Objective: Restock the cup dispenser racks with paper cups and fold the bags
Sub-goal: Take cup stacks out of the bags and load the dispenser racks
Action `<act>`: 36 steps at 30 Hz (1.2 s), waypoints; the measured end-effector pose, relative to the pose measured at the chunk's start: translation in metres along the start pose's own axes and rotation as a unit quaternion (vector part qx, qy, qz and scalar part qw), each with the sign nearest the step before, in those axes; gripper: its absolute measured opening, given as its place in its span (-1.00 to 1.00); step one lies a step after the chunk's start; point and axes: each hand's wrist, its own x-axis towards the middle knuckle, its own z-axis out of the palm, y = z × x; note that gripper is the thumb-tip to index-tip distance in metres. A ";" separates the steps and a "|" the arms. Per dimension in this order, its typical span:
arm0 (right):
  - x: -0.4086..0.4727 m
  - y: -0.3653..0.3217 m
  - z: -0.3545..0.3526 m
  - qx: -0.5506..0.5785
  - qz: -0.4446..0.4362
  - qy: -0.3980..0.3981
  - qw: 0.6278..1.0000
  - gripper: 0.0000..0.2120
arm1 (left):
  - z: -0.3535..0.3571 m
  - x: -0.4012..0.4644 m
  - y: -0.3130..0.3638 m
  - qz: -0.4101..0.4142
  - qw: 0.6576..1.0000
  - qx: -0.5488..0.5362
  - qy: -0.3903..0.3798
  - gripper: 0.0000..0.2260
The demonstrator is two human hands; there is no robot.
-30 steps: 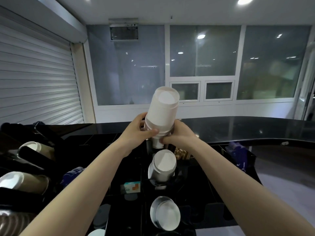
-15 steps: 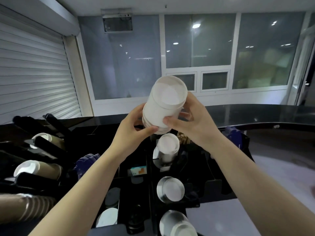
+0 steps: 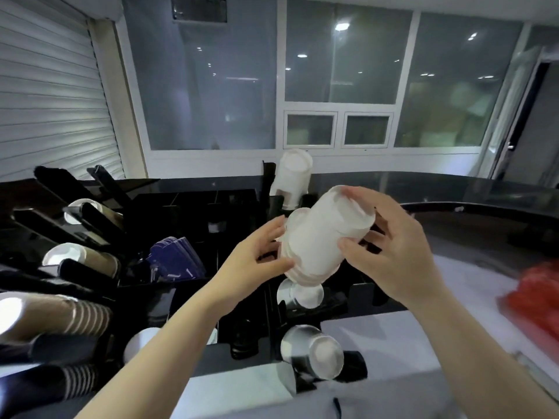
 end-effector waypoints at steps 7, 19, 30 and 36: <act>-0.030 0.042 0.009 -0.151 0.079 -0.016 0.985 -0.29 | -0.014 -0.025 -0.016 -0.053 0.993 -0.087 0.062 -0.60; -0.041 0.099 0.063 -0.381 0.162 -0.136 0.900 -0.34 | -0.042 -0.050 -0.024 -0.094 0.989 -0.035 0.109 -0.71; -0.018 0.087 0.039 -0.244 0.214 -0.160 0.932 -0.40 | -0.036 -0.042 -0.038 -0.094 0.986 -0.062 0.120 -0.71; 0.026 0.091 0.023 -0.108 0.199 0.039 0.973 -0.73 | -0.037 0.000 -0.038 -0.052 0.992 -0.041 0.111 -0.68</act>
